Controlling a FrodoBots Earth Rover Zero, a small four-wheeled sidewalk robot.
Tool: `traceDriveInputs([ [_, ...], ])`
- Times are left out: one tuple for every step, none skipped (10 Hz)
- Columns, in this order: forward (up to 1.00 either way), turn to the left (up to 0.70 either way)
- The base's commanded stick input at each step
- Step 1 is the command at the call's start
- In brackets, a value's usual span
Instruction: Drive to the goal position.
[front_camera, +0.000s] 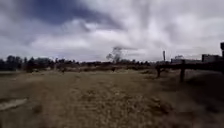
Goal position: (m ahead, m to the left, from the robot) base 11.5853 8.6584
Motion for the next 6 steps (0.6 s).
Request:
traceDriveInputs([
  [0.70, 0.00],
  [0.70, 0.00],
  [0.70, 0.00],
  [0.70, 0.00],
  [0.70, 0.00],
  [0.70, 0.00],
])
